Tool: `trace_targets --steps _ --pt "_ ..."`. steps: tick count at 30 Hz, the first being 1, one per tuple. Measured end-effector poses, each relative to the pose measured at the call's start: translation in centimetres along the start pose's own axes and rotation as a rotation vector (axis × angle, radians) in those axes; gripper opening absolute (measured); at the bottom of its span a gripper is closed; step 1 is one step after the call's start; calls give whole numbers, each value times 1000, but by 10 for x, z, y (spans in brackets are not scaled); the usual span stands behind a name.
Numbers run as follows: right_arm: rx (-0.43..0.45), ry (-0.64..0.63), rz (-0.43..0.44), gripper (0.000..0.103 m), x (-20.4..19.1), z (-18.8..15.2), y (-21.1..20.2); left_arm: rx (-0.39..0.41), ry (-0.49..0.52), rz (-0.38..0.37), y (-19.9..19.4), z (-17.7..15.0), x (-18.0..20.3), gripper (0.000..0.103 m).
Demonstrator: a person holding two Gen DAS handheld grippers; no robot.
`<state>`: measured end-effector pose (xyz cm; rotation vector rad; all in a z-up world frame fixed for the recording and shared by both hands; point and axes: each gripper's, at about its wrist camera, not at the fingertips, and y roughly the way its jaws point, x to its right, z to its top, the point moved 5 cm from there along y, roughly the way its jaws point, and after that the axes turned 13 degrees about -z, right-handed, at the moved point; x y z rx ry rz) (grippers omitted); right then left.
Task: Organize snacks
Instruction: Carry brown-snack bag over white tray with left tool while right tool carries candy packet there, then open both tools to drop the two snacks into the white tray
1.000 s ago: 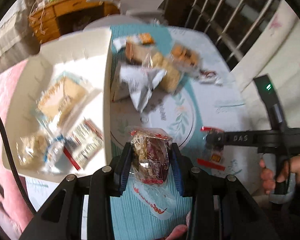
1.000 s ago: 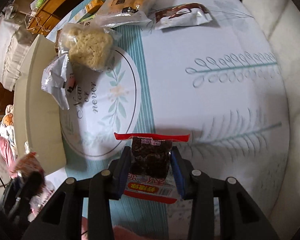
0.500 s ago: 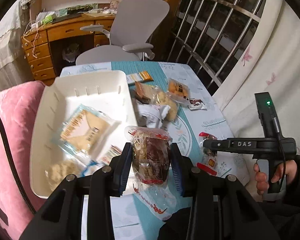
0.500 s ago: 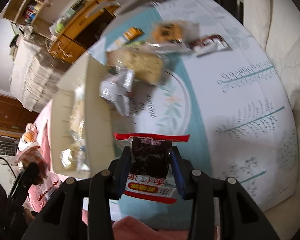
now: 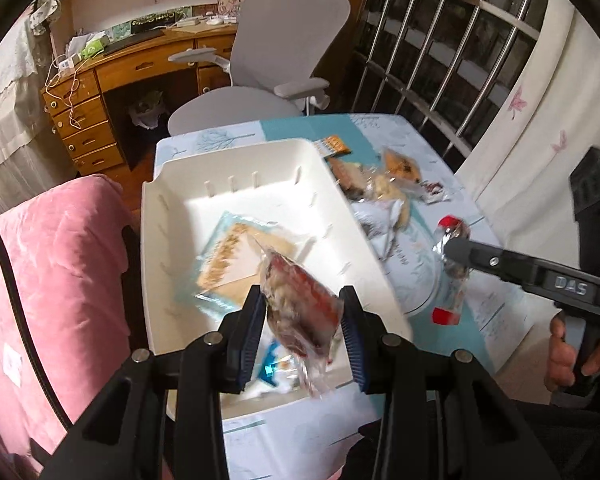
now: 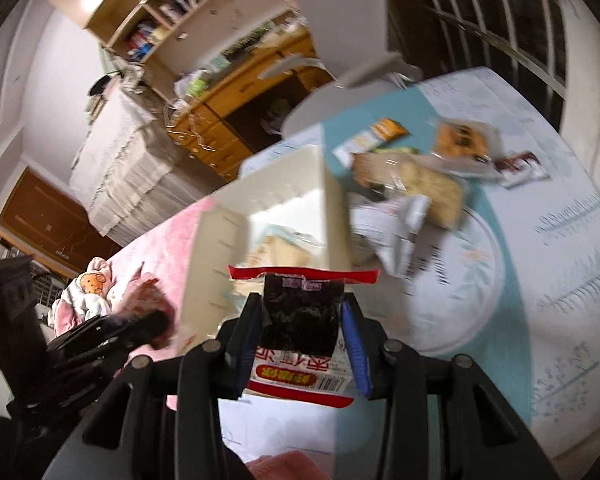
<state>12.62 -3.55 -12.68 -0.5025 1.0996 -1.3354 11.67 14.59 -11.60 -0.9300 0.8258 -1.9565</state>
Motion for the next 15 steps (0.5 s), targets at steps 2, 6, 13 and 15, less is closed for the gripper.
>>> trace_targets --steps 2,6,13,15 --pt "22 -29 9 39 -17 -3 1 -18 -2 6 -1 -2 -13 36" --pt "66 -96 19 39 -48 -8 2 -42 -7 13 -2 -4 -33 36" --pt "43 -129 -59 54 -68 -18 25 -78 -28 24 3 -7 -50 63" --pt "29 -107 -47 57 -64 -22 29 -93 -25 16 4 -7 -49 64"
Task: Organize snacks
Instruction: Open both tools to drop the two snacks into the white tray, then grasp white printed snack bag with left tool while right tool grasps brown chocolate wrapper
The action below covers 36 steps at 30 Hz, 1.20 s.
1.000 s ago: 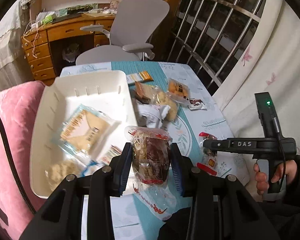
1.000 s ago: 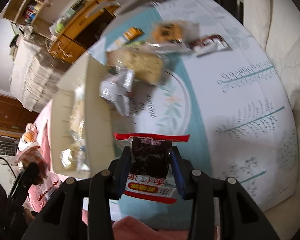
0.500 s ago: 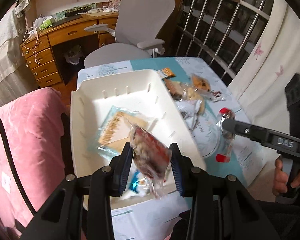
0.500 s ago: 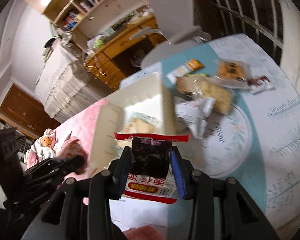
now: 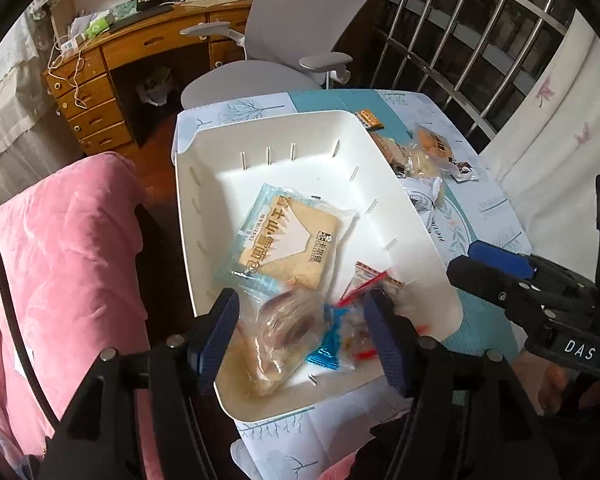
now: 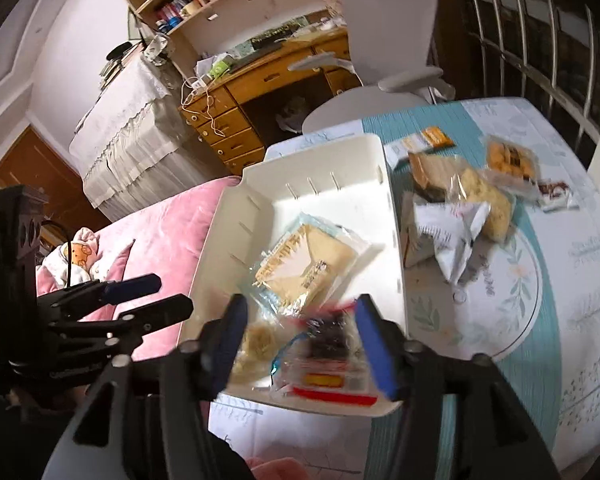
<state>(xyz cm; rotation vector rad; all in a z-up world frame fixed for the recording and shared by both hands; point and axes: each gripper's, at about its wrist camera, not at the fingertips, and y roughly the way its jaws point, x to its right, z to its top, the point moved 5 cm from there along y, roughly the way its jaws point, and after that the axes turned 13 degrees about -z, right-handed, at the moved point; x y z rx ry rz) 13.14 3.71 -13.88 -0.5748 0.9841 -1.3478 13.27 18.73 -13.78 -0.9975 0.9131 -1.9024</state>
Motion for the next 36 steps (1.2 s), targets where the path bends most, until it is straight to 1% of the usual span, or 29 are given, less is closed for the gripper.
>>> trace_targets --steps 1,2,4,7,11,18,26,29,32,36 --pt "0 10 11 57 2 -1 0 -8 3 0 1 0 1 67" --pt "1 21 14 57 5 -2 0 -17 4 3 3 0 2 74" --pt "4 37 0 57 10 -2 -1 -36 6 8 7 -1 6 79" --pt "5 64 -17 60 20 -3 -3 -52 16 4 11 -1 12 81" --pt "-6 89 -37 62 32 -5 -6 -61 12 2 15 -2 23 84" --pt "-24 77 -53 62 56 -5 -13 -85 -30 -33 26 0 44 86" --pt "-46 32 -65 62 93 -1 -22 -94 -87 -37 43 8 79 87" --pt "-50 20 -69 62 113 3 -25 -100 -114 -27 53 12 91 87" --pt "-53 11 -76 62 133 7 -28 -135 -166 -4 69 15 102 87" --pt "-55 -1 -92 62 163 13 -32 -160 -233 -4 87 19 120 87"
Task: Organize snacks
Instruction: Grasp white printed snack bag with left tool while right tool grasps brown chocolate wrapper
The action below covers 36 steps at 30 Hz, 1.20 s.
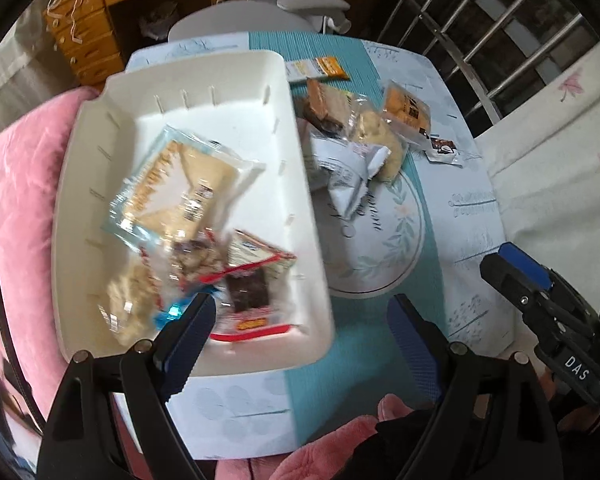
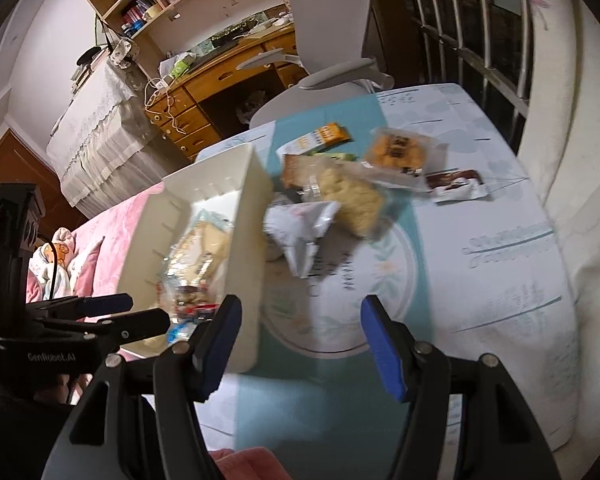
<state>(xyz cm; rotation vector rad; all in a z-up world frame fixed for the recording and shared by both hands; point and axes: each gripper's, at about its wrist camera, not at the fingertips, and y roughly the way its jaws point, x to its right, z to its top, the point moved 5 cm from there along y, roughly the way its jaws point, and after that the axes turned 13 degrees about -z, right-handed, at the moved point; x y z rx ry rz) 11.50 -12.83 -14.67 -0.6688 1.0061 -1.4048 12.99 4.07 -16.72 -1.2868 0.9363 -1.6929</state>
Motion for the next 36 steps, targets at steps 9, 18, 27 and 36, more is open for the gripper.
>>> trace_targets --steps 9,18,27,36 --pt "-10 -51 -66 62 70 12 14 5 -180 -32 38 19 34 87" --pt "85 -75 -141 62 115 35 43 90 -426 2 61 52 41 89" --pt "266 -77 -211 62 137 68 83 190 -644 123 84 78 26 89" --pt "248 -109 -255 66 149 78 128 207 -749 224 110 87 9 89"
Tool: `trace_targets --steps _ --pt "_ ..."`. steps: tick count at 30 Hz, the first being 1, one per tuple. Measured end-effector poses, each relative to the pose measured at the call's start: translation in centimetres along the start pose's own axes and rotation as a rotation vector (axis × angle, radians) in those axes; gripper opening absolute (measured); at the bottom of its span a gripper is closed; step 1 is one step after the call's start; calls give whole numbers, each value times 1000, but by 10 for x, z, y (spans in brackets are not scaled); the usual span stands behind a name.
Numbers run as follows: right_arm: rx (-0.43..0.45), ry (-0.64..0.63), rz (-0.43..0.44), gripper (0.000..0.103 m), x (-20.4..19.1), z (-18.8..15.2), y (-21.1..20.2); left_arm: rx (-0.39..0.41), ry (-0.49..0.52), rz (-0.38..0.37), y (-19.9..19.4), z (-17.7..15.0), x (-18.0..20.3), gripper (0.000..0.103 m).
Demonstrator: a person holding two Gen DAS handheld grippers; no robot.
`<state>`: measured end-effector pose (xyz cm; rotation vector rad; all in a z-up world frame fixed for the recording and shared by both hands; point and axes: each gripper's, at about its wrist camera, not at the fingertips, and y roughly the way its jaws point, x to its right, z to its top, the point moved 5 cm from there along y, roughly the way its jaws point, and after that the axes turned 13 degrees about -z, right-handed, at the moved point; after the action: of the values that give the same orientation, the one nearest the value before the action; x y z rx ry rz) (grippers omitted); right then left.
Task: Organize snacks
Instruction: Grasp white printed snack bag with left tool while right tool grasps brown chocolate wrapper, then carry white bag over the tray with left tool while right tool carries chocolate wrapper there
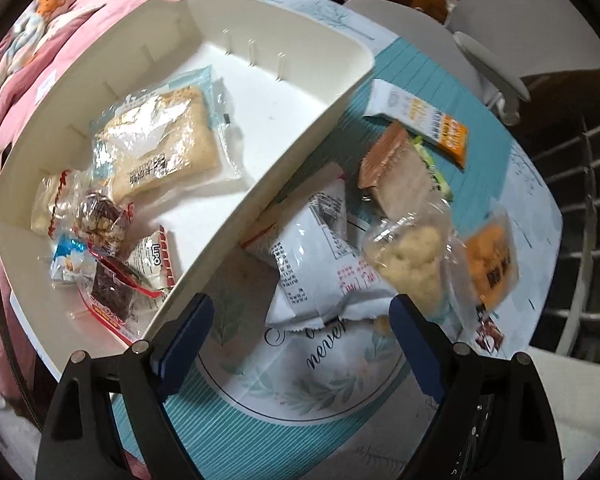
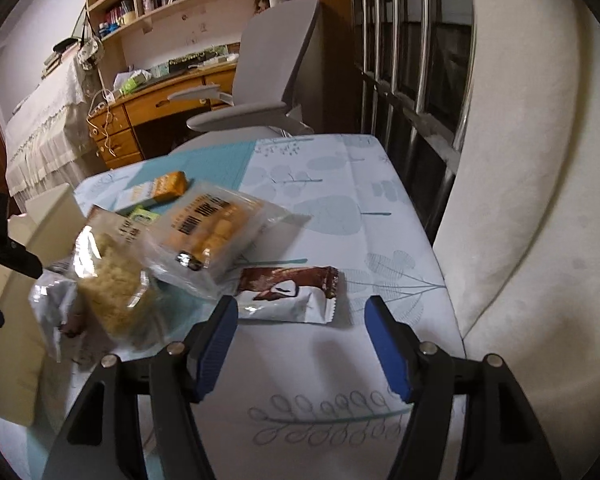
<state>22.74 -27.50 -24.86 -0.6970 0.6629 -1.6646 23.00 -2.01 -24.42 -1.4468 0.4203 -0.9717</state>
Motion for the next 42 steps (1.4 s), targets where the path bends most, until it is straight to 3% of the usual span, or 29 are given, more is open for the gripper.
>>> trace_targets --steps 12,22,24,28,31,42 --pt "-30 -37 -8 66 -10 -2 37 62 -58 24 22 14 -5 86" --pt "-39 -116 8 66 -29 -1 45 63 -61 -5 35 28 -4 61" --pt "-44 -132 6 65 -30 -1 46 66 -52 0 37 30 -4 48" --pt "-84 -140 35 53 -32 -1 50 52 -47 -20 39 35 -5 38" --pt "-82 -164 42 43 -35 0 50 37 -45 -37 40 35 -7 36" --pt "-142 -208 55 34 -36 -5 32 -75 23 -50 31 7 -9 36"
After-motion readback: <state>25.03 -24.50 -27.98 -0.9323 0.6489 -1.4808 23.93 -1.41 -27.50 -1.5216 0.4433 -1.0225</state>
